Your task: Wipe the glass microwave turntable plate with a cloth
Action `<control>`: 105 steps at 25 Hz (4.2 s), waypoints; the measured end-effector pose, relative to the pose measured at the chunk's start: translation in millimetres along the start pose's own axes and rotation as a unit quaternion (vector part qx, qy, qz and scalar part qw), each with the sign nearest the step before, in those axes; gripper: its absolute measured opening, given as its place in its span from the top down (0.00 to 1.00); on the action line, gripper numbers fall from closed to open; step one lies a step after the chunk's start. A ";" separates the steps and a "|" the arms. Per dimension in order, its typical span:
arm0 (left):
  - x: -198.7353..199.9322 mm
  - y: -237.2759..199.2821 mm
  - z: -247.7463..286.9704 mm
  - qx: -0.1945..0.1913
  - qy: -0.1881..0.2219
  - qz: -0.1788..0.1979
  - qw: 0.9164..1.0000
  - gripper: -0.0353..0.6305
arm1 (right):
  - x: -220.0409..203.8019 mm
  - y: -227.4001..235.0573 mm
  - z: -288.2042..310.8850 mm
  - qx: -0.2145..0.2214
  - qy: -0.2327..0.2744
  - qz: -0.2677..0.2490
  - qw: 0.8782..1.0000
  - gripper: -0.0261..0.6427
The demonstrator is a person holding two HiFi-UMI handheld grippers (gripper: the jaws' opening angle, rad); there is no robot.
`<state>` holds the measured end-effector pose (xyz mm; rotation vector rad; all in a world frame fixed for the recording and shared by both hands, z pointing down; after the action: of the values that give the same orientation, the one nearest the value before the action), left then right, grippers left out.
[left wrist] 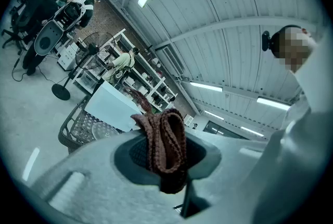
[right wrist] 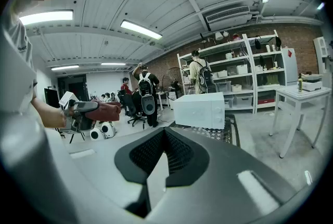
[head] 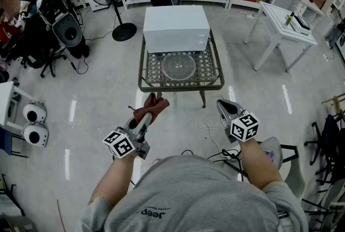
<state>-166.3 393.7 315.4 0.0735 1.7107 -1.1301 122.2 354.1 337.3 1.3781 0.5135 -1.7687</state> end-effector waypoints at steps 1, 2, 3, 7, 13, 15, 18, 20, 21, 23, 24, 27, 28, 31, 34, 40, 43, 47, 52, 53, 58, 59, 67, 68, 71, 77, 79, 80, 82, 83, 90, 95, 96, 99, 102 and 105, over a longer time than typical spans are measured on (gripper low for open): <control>-0.2 0.7 0.3 0.000 0.000 0.000 1.000 0.84 | 0.1 0.0 -0.4 0.000 0.000 -0.001 1.000 0.95; -0.1 1.5 0.4 0.000 0.001 -0.001 1.000 0.84 | 0.3 0.0 -0.7 0.001 0.000 -0.002 1.000 0.95; 0.2 2.2 0.5 0.000 0.002 -0.001 1.000 0.84 | 0.7 -0.2 -0.8 0.001 0.000 -0.002 1.000 0.95; 0.4 4.8 -1.8 -0.001 0.002 0.001 1.000 0.84 | 2.8 -2.6 -2.7 0.003 0.002 -0.003 1.000 0.95; -2.5 10.9 2.6 0.002 0.005 0.004 1.000 0.84 | 5.6 1.7 -7.3 0.008 0.006 -0.003 1.000 0.95; -3.0 15.4 2.8 0.005 0.007 0.005 1.000 0.84 | 6.7 1.5 -10.3 0.009 0.006 0.000 1.000 0.95; -2.8 26.0 7.6 0.010 0.011 0.008 1.000 0.84 | 11.7 4.3 -17.0 0.013 0.007 0.001 1.000 0.95; -3.8 35.5 13.1 0.014 0.016 0.011 1.000 0.84 | 15.4 7.3 -23.2 0.018 0.008 -0.003 1.000 0.95; -5.3 40.9 16.0 0.015 0.019 0.012 1.000 0.84 | 16.9 8.9 -27.2 0.021 0.009 -0.005 1.000 0.95; -10.2 53.2 22.8 0.017 0.025 0.017 0.999 0.84 | 19.5 13.3 -37.0 0.027 0.009 -0.013 1.000 0.95; -13.2 59.9 27.0 0.018 0.028 0.018 0.999 0.84 | 20.6 16.5 -42.6 0.030 0.009 -0.017 0.999 0.95; -22.6 78.1 40.3 0.022 0.038 0.024 0.999 0.84 | 23.3 29.5 -58.7 0.037 0.010 -0.025 0.999 0.95; -25.1 83.3 44.3 0.024 0.042 0.026 0.998 0.84 | 23.9 34.4 -63.4 0.040 0.010 -0.026 0.999 0.95; -29.7 98.8 52.5 0.031 0.058 0.031 0.997 0.84 | 23.7 45.3 -76.0 0.052 0.010 -0.033 0.998 0.95; -34.2 112.0 55.3 0.036 0.068 0.030 0.997 0.84 | 22.5 53.2 -85.3 0.061 0.009 -0.038 0.997 0.95; -36.5 103.5 50.3 0.044 0.069 0.023 0.996 0.84 | 18.9 59.6 -81.4 0.065 0.005 -0.035 0.997 0.95; -29.6 85.6 56.2 0.040 0.069 0.014 0.997 0.84 | 21.2 62.7 -66.7 0.062 0.000 -0.033 0.998 0.95; -11.6 45.9 75.0 0.016 0.058 0.010 0.998 0.84 | 26.7 65.4 -31.6 0.049 -0.009 -0.035 0.998 0.95; 34.4 -18.1 102.4 -0.017 0.036 0.012 0.999 0.84 | 45.4 71.3 30.6 0.021 -0.006 -0.033 0.999 0.95; 45.3 -32.6 107.6 -0.023 0.032 0.012 0.999 0.84 | 49.1 72.6 44.6 0.013 -0.005 -0.030 0.999 0.95; 96.5 -95.1 127.5 -0.051 0.004 0.011 0.999 0.84 | 65.0 74.1 108.9 -0.020 -0.002 -0.013 1.000 0.95; 105.8 -107.3 131.1 -0.056 -0.001 0.012 0.998 0.84 | 68.1 75.2 121.0 -0.026 0.000 -0.009 1.000 0.95; 165.5 -187.8 157.6 -0.075 -0.032 -0.001 0.997 0.84 | 86.4 93.4 193.0 -0.075 -0.015 0.025 0.997 0.95; 166.7 -194.4 161.4 -0.075 -0.034 -0.003 0.997 0.84 | 86.6 96.4 198.0 -0.077 -0.018 0.026 0.997 0.95; 161.7 -205.3 176.0 -0.074 -0.035 -0.012 0.997 0.84 | 83.5 110.5 207.9 -0.076 -0.025 0.024 0.997 0.95; 150.7 -197.6 209.1 -0.063 -0.037 -0.014 0.997 0.84 | 92.2 154.4 213.1 -0.059 -0.026 0.025 0.998 0.95; 148.2 -196.5 222.6 -0.050 -0.033 -0.011 0.998 0.84 | 95.8 174.0 219.2 -0.045 -0.023 0.024 0.998 0.95; 146.9 -196.4 229.9 -0.044 -0.031 -0.009 0.999 0.84 | 97.7 183.9 222.6 -0.036 -0.021 0.023 0.999 0.95; 142.9 -194.6 244.9 -0.030 -0.025 -0.004 0.999 0.84 | 100.6 203.8 228.5 -0.018 -0.018 0.019 1.000 0.95; 140.1 -192.6 253.1 -0.023 -0.022 -0.001 0.999 0.84 | 101.8 214.5 231.2 -0.007 -0.016 0.016 1.000 0.95; 121.6 -183.4 308.9 0.038 0.015 -0.010 0.999 0.84 | 107.0 273.7 254.3 0.075 -0.028 -0.010 0.997 0.95; 121.4 -185.2 329.1 0.046 0.023 -0.026 0.998 0.84 | 93.5 293.5 269.9 0.098 -0.051 -0.022 0.994 0.95; 121.6 -188.6 330.0 0.047 0.019 -0.027 0.998 0.84 | 87.4 296.2 273.7 0.096 -0.056 -0.018 0.994 0.95; 124.2 -207.5 328.8 0.040 0.000 -0.029 0.999 0.84 | 65.3 298.9 292.6 0.080 -0.074 -0.012 0.994 0.95; 119.0 -231.9 330.1 0.026 -0.028 -0.029 0.999 0.84 | 39.8 302.6 310.3 0.054 -0.098 -0.004 0.994 0.95; 116.1 -253.9 331.1 0.007 -0.063 -0.020 0.998 0.84 | 16.3 294.9 325.3 0.041 -0.121 0.000 0.992 0.95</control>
<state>-119.6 -31.6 382.5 -0.0234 1.5988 -1.1511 160.3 -62.0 473.1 1.1966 0.3133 -1.9432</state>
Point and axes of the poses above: the fingertips, and each gripper's own axes: z forward along the fingers, y to its right, x out of its top, the point moved 1 cm from there along -z, backward along the fingers, and after that the axes turned 1 degree about -z, right-handed, at the moved point
